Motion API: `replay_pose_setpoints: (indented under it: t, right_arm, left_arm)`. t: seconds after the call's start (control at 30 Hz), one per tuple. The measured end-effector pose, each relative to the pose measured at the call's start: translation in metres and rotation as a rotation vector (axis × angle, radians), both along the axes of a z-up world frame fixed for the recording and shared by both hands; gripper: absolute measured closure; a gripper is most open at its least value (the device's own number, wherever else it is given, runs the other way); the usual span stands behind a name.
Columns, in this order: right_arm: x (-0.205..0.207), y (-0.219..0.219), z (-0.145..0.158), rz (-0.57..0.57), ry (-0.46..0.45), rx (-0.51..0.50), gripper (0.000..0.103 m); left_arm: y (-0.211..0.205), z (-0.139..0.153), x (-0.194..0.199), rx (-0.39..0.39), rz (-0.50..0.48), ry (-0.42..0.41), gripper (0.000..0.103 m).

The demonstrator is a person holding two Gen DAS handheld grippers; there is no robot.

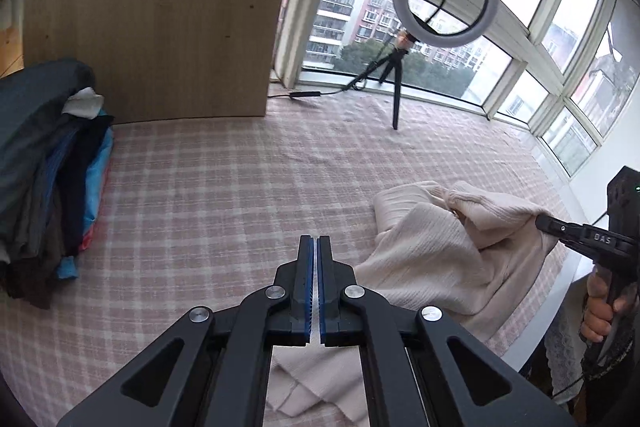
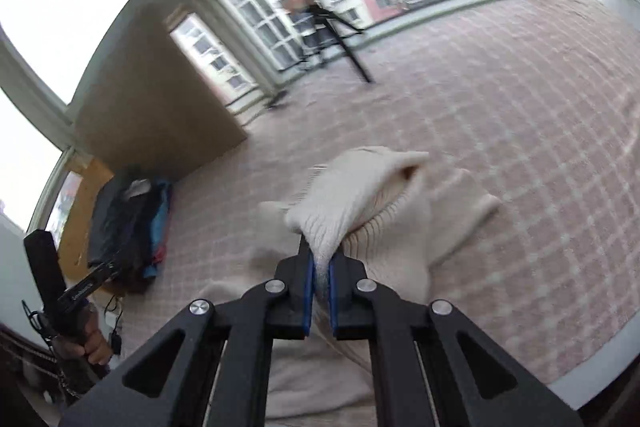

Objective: Fold clothes

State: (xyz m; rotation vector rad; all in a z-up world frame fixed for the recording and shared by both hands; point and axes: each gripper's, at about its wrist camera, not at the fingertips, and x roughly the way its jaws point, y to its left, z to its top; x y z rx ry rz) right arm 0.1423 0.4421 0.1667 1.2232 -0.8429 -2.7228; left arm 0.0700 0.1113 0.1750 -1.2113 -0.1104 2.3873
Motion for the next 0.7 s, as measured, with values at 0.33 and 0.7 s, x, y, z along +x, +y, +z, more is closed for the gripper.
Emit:
replay_pose_setpoints:
  t: [0.33,0.7]
  right_arm:
    - [-0.04,-0.196,0.027,0.596,0.081,-0.065,0.052]
    - [-0.123,-0.116,-0.025,0.373,-0.05,0.251,0.046]
  left_arm:
    - [-0.113,-0.026,0.024,0.014,0.158,-0.041,0.102]
    - [-0.122,-0.086,0.015,-0.034,0.202,-0.157,0.092]
